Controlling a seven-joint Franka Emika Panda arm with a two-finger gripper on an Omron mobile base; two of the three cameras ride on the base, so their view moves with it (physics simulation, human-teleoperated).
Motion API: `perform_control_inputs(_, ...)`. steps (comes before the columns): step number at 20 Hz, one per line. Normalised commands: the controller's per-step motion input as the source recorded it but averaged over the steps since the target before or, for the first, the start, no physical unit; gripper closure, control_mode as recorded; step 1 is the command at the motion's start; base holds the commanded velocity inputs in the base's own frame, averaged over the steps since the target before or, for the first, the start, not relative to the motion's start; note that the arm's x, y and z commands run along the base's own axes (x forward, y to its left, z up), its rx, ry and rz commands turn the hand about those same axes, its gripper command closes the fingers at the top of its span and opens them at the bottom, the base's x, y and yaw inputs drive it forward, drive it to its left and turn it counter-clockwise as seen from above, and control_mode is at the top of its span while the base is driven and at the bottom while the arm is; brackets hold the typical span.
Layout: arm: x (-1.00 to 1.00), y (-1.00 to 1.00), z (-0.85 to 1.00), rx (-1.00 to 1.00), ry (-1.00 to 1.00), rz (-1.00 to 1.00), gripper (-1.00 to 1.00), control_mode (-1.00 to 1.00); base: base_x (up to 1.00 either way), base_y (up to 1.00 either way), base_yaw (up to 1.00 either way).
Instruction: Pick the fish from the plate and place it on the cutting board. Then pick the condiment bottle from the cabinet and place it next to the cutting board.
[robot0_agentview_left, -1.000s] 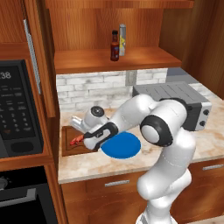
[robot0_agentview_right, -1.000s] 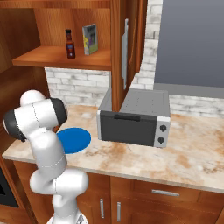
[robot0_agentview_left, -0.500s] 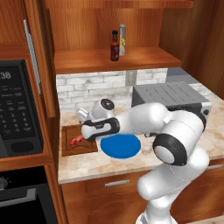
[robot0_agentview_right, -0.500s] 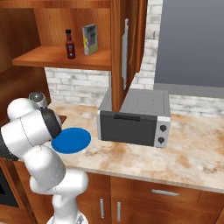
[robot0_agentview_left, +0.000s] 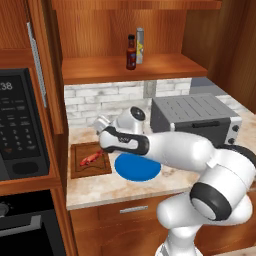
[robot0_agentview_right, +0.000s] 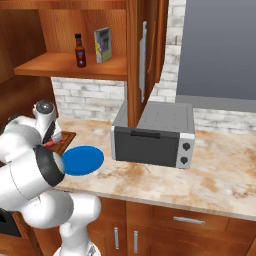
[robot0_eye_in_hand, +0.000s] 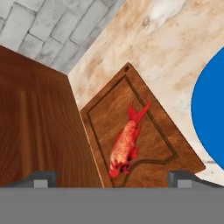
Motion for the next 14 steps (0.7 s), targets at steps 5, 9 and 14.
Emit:
perform_control_inputs(5,-0.31,-0.12,0.46,0.08,0.0,0.0,-1.0,-1.0,0.0,0.0,0.0)
perform_control_inputs(9,-0.33,-0.1,0.32,0.13,0.0,-0.05,-1.0,-1.0,0.0,0.0,0.0)
perform_control_inputs(14,-0.25,-0.01,0.2,0.2,0.03,-0.1,-1.0,-1.0,0.0,0.0,0.0)
